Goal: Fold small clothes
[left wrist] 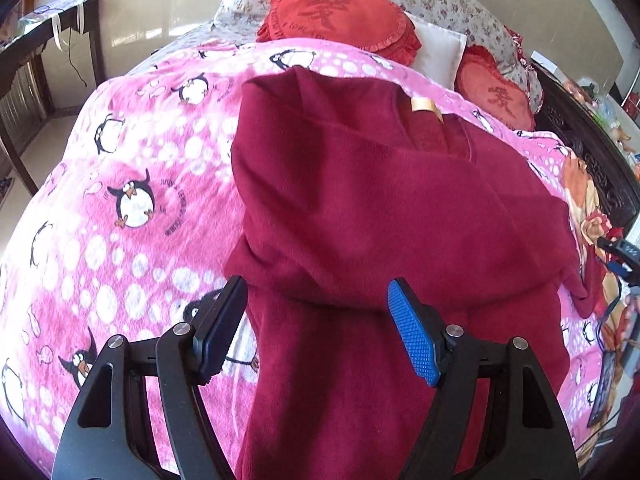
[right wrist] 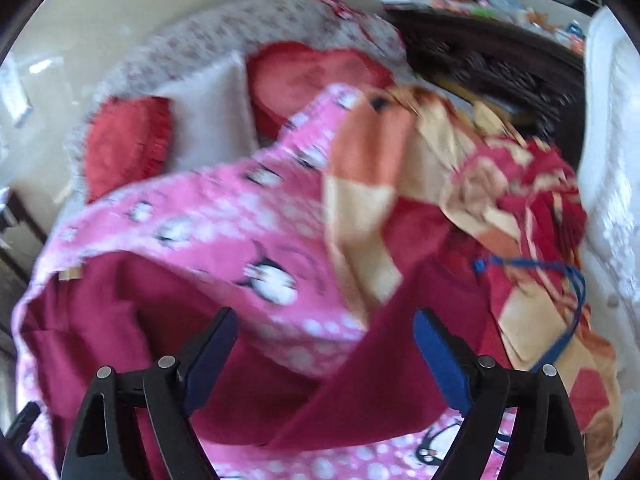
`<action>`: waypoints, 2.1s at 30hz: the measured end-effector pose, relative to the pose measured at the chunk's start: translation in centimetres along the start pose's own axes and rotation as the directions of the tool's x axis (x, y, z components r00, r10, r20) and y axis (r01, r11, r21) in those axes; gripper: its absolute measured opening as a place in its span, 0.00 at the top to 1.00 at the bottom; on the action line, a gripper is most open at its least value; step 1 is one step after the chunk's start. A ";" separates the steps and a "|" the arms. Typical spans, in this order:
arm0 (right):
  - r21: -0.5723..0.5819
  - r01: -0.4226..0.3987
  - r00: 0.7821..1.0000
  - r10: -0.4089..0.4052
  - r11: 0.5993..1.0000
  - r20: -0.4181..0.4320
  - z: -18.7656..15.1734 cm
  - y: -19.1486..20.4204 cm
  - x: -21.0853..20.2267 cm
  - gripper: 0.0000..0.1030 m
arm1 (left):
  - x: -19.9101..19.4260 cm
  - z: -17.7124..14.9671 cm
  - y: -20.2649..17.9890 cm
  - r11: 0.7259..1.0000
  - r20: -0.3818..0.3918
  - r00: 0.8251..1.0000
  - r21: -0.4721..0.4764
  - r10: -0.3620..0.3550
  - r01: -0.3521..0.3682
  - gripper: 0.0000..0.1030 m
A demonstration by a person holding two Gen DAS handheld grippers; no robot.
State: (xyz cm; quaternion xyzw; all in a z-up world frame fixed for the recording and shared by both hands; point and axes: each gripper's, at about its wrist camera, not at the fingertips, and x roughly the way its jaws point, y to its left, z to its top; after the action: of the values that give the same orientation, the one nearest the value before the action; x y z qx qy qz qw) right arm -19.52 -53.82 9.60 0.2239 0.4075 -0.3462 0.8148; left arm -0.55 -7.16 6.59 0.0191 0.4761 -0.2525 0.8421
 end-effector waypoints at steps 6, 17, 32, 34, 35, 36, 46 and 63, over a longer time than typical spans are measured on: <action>0.201 -0.072 0.990 0.095 0.977 -0.106 -1.8 -5.7 4.3 0.79 | 0.1 -0.3 -1.1 1.000 0.002 1.000 0.022 -0.006 0.006 0.29; 0.139 -0.287 0.944 0.256 0.948 0.207 -2.2 -8.4 -9.3 0.96 | -0.2 0.4 -0.8 0.999 0.013 0.999 -0.028 -0.031 0.031 0.29; -0.523 -0.714 0.572 0.819 0.466 -0.051 1.2 21.7 -18.0 0.96 | -4.4 2.0 2.3 0.995 0.131 0.991 -0.095 -0.006 0.018 0.29; -0.563 -0.717 0.565 0.816 0.410 -0.125 0.4 24.9 -17.3 0.96 | -4.6 2.0 2.7 0.995 0.134 0.991 -0.100 0.001 0.013 0.29; -0.579 -0.703 0.586 0.798 0.413 -0.142 0.2 26.1 -16.9 0.93 | -4.7 2.0 3.0 0.995 0.135 0.991 -0.099 0.004 0.010 0.29; -0.584 -0.687 0.607 0.783 0.432 -0.135 0.1 26.5 -16.6 0.83 | -4.9 2.0 3.2 0.995 0.139 0.990 -0.098 0.005 0.008 0.29; -0.356 -0.684 0.708 0.697 0.637 -0.112 -2.0 17.0 -8.4 0.52 | -4.3 1.2 4.9 0.987 0.142 0.986 -0.125 -0.084 0.102 0.29; -0.301 -0.674 0.739 0.618 0.675 -0.269 -9.4 15.7 -4.3 0.53 | 1.5 0.1 0.0 0.993 -0.038 0.997 0.096 -0.071 0.075 0.40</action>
State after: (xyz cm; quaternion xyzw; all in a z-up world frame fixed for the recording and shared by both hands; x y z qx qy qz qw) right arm -14.44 -35.72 9.08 0.2163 0.4185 0.0676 0.8795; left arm 0.16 -7.77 5.39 0.0469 0.4779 -0.3056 0.8222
